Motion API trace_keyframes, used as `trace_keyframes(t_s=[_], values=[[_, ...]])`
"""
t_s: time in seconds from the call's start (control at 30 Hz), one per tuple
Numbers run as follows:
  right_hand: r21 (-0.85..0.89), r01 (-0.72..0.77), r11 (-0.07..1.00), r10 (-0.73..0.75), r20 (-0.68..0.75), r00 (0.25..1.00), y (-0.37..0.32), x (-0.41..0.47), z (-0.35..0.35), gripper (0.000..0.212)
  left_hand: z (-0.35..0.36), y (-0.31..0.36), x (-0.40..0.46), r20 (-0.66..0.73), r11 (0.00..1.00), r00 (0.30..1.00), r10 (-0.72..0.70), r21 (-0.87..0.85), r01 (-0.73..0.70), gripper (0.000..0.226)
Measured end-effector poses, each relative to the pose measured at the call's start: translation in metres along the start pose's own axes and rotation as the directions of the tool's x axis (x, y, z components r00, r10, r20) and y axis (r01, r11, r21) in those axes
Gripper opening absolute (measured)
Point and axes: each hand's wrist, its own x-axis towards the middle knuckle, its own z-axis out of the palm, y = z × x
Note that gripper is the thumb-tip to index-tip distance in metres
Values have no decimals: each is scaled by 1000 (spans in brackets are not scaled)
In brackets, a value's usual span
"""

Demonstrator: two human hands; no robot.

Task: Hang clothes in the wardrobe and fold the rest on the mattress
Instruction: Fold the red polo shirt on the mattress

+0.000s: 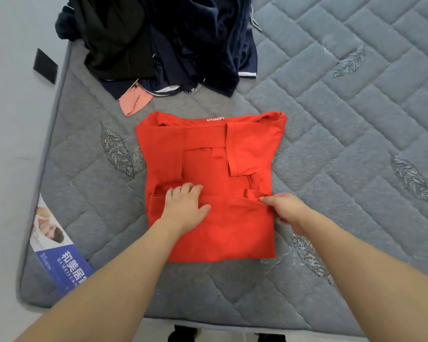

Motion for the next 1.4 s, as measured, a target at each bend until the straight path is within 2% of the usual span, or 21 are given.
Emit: trace_keyframes(t_s=[0.1,0.2,0.27,0.33,0.4,0.43,0.53,0.63,0.77,0.8,0.87,0.9,1.0,1.13,1.17,1.2,1.23,1.27,1.3,1.33,1.4], values=[[-25,-34,999,35,50,998,-2,4,-9,19,5,5,10,-45,997,999,26,79,-23,39],[43,16,999,-21,102,995,-10,8,-15,11,2,12,19,33,986,992,118,116,-121,30],[69,46,997,-59,212,976,-12,9,-20,24,0,13,24,75,991,992,101,80,-107,26],[-216,126,968,-48,333,942,-12,7,-23,31,-1,10,27,135,997,990,41,54,-49,23],[-499,235,834,-33,379,925,-13,8,-25,22,2,5,30,186,994,982,28,95,-46,22],[-550,279,787,-67,373,925,-14,11,-25,18,4,3,31,195,991,980,37,123,-62,21],[-563,379,734,-227,323,919,-26,21,-31,21,6,0,34,213,985,975,61,148,-94,21],[-705,456,543,-344,309,887,-33,29,-37,32,4,-1,36,238,988,970,45,135,-79,22],[-800,531,279,-414,399,818,-32,30,-40,33,-2,1,34,223,994,972,71,60,-86,17],[-800,551,236,-427,424,799,-33,30,-38,33,-3,0,32,211,995,973,90,27,-98,14],[-809,553,198,-382,456,804,-36,30,-29,47,-7,-1,26,200,992,972,127,-39,-122,14],[-826,526,204,-339,444,829,-37,30,-23,49,-9,-2,22,188,989,972,138,-84,-124,14],[-857,431,282,-230,376,897,-44,33,-11,34,-18,-5,11,69,962,982,173,-227,-154,15],[-924,336,184,-141,313,939,-52,36,-11,47,-22,-9,3,-99,948,965,242,-190,-257,13],[-909,352,223,-144,326,934,-53,36,-13,45,-21,-10,2,-109,955,965,240,-150,-255,17],[-860,388,331,-170,351,921,-53,36,-17,38,-20,-12,2,-113,965,966,232,-99,-244,22],[-757,422,499,-203,372,906,-53,35,-22,26,-19,-14,3,-118,971,966,230,-35,-235,25],[-598,431,676,-231,383,894,-53,32,-27,14,-18,-15,4,-122,971,963,238,34,-236,24],[-411,429,805,-271,389,881,-52,29,-31,12,-17,-16,5,-124,965,960,253,100,-242,20],[-235,416,879,-316,367,875,-51,27,-35,14,-15,-17,7,-129,958,956,264,150,-245,16],[3,393,920,-379,264,887,-46,27,-39,10,-13,-15,12,-151,949,950,272,205,-239,12]])
